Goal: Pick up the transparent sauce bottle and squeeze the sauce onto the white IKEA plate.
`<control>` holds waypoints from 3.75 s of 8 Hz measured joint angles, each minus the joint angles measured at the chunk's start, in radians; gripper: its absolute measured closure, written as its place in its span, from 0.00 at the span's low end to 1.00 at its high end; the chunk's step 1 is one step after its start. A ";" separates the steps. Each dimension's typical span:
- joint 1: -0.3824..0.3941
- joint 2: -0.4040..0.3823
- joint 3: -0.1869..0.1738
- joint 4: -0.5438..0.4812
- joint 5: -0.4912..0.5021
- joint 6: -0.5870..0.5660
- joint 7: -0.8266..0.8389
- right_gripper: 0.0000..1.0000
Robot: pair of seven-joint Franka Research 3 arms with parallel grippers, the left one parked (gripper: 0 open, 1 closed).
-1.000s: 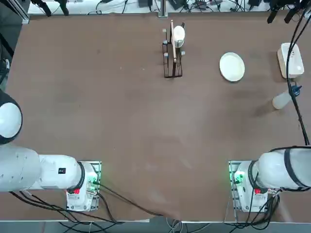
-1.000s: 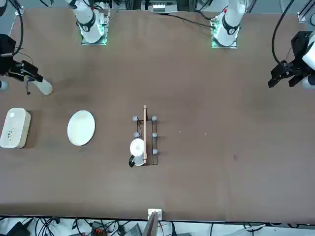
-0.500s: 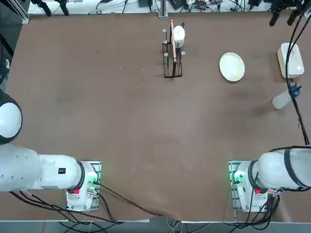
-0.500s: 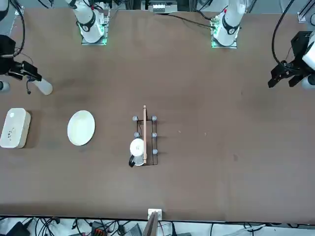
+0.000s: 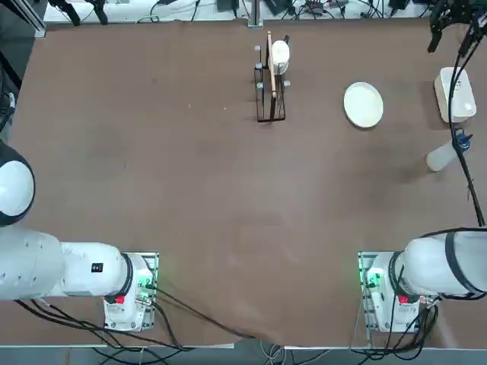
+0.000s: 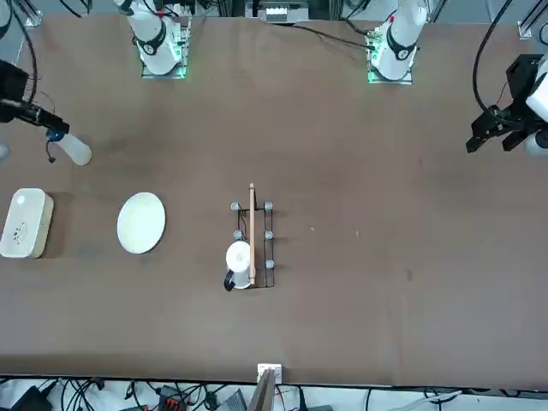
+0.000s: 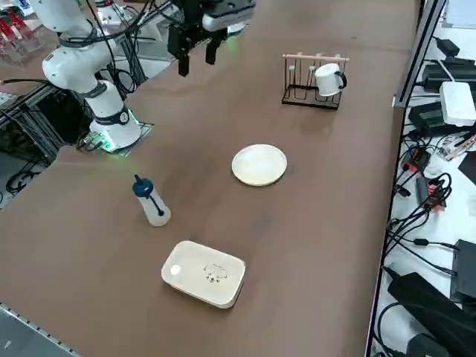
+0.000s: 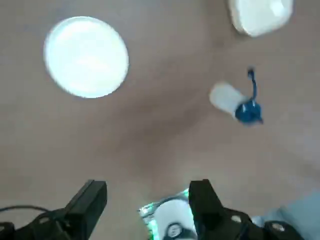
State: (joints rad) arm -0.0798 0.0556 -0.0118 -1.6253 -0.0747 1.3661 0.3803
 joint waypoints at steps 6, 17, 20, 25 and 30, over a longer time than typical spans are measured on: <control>0.044 0.155 0.012 -0.119 -0.246 0.050 0.858 0.00; 0.167 0.511 0.000 -0.343 -0.839 0.086 2.232 0.03; 0.120 0.536 -0.002 -0.411 -0.921 0.122 2.311 0.02; 0.070 0.535 -0.003 -0.493 -0.999 0.175 2.350 0.03; 0.043 0.535 -0.003 -0.544 -1.058 0.215 2.370 0.19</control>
State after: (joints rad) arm -0.0371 0.5910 -0.0152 -2.1689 -1.1326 1.5807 2.7499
